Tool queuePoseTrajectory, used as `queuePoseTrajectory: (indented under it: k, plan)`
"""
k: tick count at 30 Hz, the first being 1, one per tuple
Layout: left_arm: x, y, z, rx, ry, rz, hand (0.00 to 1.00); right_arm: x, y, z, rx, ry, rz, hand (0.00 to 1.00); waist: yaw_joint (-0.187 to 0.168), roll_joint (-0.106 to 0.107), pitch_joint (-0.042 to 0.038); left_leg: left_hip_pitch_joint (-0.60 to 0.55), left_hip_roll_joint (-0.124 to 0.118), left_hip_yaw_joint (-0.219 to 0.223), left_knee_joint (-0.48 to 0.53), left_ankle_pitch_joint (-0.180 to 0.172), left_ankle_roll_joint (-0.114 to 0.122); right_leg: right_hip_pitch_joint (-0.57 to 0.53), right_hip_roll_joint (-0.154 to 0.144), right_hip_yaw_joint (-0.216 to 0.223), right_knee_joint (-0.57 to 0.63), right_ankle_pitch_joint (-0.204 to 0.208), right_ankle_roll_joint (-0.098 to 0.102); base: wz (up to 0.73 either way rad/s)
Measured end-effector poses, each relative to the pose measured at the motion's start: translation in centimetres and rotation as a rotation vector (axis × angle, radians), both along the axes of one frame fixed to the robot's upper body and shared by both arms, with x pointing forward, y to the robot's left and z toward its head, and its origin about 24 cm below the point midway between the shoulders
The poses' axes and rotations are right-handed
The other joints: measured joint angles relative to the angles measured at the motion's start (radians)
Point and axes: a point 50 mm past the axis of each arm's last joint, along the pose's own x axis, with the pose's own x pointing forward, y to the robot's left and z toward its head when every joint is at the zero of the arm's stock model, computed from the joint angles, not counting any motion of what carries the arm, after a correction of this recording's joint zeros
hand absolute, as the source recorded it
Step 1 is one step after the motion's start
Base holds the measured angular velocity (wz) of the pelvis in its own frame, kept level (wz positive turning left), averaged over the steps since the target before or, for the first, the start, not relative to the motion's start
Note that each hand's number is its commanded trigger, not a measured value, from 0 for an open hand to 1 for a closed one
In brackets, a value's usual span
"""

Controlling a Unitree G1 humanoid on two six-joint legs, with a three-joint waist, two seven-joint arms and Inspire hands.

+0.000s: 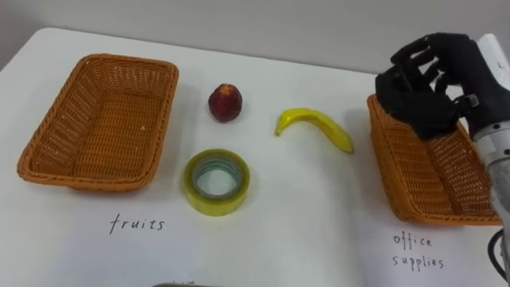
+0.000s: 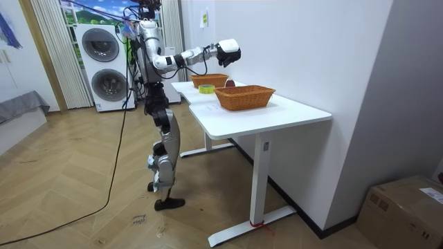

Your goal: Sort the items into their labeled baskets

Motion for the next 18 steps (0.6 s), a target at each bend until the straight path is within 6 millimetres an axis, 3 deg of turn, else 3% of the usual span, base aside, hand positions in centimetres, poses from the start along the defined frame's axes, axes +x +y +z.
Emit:
queuePoseTrajectory:
  k: [6,8,18]
  plan:
    - [-0.5,0.0,0.0,0.000,0.006,0.002,0.00,0.1,-0.7,-1.3,0.021,0.042,-0.035,1.00,-0.011,0.004,-0.0166,0.002,-0.001,0.002,0.003,0.001,0.000,0.002,-0.002,0.000,0.001,0.000,0.000,0.00]
    - [-0.7,0.0,0.0,0.000,0.010,0.003,0.00,0.1,-0.7,-1.3,0.022,0.044,-0.035,1.00,-0.017,0.008,-0.0182,0.003,-0.001,0.003,0.005,0.002,0.000,0.003,-0.002,0.000,0.002,0.000,0.000,0.00]
    - [-1.6,-0.4,-0.2,0.006,0.039,0.015,0.00,-0.8,-1.9,-4.4,0.057,0.164,-0.088,1.00,-0.017,0.019,-0.0073,0.009,-0.002,0.001,-0.002,0.004,-0.001,0.010,-0.002,0.000,0.002,0.001,-0.002,0.00]
